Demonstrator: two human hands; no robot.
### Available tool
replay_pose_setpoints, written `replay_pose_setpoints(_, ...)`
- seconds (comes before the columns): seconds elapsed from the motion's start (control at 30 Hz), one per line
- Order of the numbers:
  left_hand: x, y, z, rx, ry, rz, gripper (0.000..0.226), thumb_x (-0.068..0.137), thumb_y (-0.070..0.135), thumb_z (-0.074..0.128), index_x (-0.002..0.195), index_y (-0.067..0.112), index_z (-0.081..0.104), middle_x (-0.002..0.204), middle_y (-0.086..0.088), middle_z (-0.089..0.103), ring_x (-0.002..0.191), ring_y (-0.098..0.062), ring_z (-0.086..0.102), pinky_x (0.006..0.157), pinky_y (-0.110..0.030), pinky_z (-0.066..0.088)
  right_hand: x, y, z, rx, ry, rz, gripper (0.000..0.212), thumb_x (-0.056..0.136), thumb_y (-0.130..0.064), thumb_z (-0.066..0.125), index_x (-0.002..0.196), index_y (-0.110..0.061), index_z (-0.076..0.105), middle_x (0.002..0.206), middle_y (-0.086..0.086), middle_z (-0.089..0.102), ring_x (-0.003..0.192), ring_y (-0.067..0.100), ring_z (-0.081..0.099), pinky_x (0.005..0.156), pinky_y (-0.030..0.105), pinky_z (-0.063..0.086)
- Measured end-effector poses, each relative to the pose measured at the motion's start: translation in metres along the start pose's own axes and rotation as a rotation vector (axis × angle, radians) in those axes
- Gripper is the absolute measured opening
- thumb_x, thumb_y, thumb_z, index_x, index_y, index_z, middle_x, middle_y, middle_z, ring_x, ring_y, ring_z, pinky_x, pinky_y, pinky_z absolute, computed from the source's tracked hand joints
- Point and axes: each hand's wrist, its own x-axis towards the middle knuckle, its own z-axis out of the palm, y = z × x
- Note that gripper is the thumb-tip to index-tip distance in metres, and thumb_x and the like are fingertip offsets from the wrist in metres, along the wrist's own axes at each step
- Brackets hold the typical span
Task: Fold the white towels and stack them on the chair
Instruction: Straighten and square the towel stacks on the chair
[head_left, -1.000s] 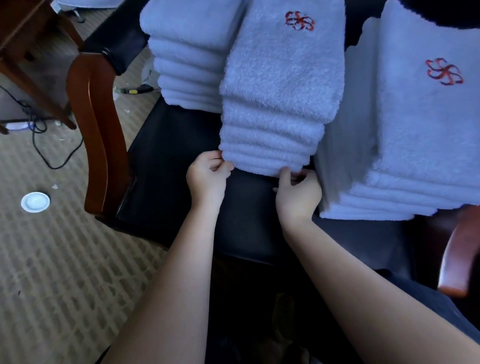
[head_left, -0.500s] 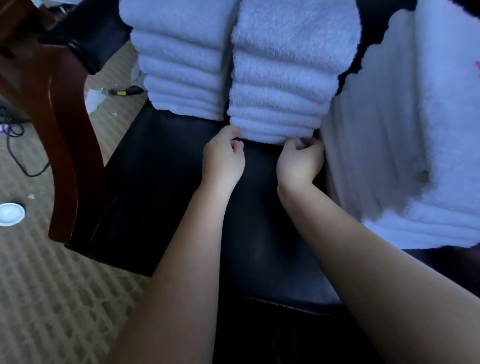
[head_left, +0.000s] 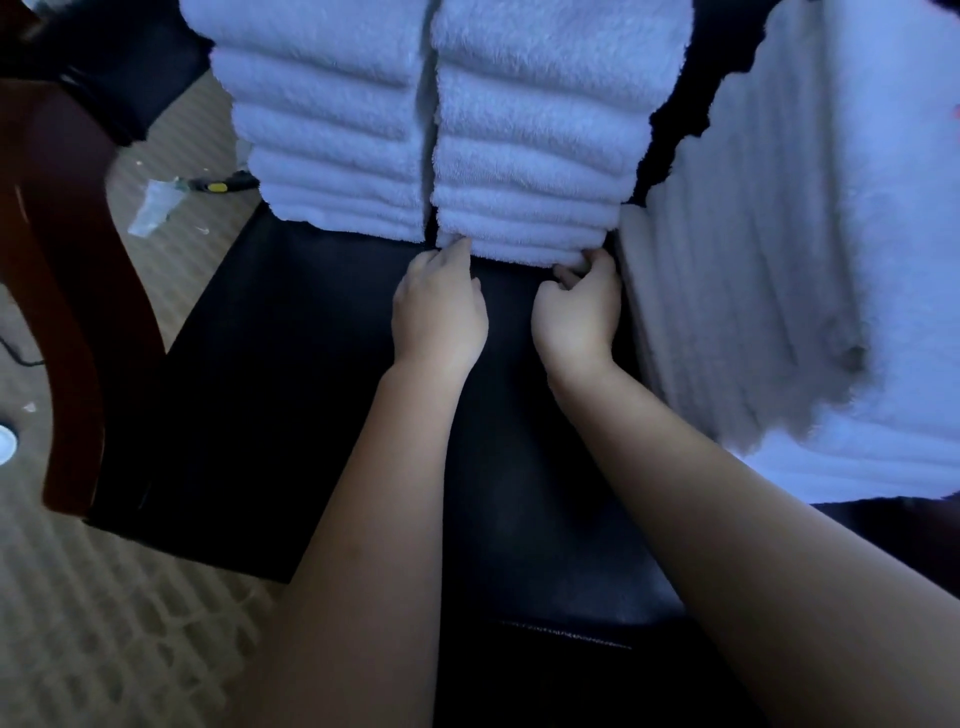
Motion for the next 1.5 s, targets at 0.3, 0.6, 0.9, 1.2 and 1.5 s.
replay_pose_setpoints(0.3, -0.092, 0.020, -0.029, 0.071, -0.115, 0.170, 0.043, 0.088, 0.006, 0.063, 0.131, 0.002, 0.055, 0.133, -0.013, 0.059, 0.127, -0.030, 0.050, 0.106, -0.047, 0.040, -0.097, -0.012, -0.080, -0.637, -0.432, -0.301, 0.063, 0.093, -0.004, 0.047, 0.151, -0.007, 0.021, 0.160, 0.006, 0.014, 0.141, 0.016, 0.030, 0.098, 0.010, 0.025)
replay_pose_setpoints(0.6, -0.186, 0.092, -0.041, 0.067, -0.138, 0.250, 0.031, 0.080, 0.017, 0.076, 0.109, 0.009, 0.067, 0.103, -0.004, 0.069, 0.097, -0.030, 0.061, 0.081, -0.041, 0.049, -0.145, 0.000, -0.231, -0.931, -0.486, -0.352, 0.030, 0.094, -0.011, 0.047, 0.121, -0.010, 0.060, 0.121, 0.002, 0.057, 0.104, 0.022, 0.058, 0.079, 0.031, 0.047)
replay_pose_setpoints(0.9, -0.171, 0.141, -0.007, -0.038, -0.182, -0.032, 0.019, 0.087, 0.025, 0.069, 0.091, 0.009, 0.061, 0.090, -0.003, 0.063, 0.092, -0.024, 0.052, 0.077, -0.039, 0.047, -0.118, 0.011, -0.283, -0.773, -0.197, -0.125, 0.042, 0.091, 0.000, 0.046, 0.132, -0.006, 0.052, 0.126, 0.012, 0.057, 0.109, 0.027, 0.059, 0.085, 0.031, 0.047)
replay_pose_setpoints(1.2, -0.147, 0.120, -0.011, -0.148, -0.291, -0.110, 0.003, 0.089, 0.009, 0.063, 0.089, 0.012, 0.061, 0.082, -0.005, 0.065, 0.076, -0.021, 0.060, 0.064, -0.031, 0.049, -0.110, 0.016, -0.270, -0.781, -0.189, -0.091, 0.046, 0.088, 0.008, 0.045, 0.133, 0.001, 0.043, 0.146, 0.013, 0.040, 0.131, 0.024, 0.042, 0.094, 0.016, 0.032)
replay_pose_setpoints(1.5, -0.152, 0.094, -0.056, -0.279, -0.488, -0.153, 0.023, 0.090, 0.004, 0.061, 0.090, 0.027, 0.061, 0.092, 0.015, 0.064, 0.087, -0.009, 0.063, 0.073, -0.015, 0.045, -0.101, -0.006, -0.278, -0.270, -0.025, -0.044, 0.030, 0.094, -0.006, 0.041, 0.110, -0.020, 0.061, 0.092, -0.016, 0.064, 0.083, 0.002, 0.057, 0.070, 0.007, 0.038)
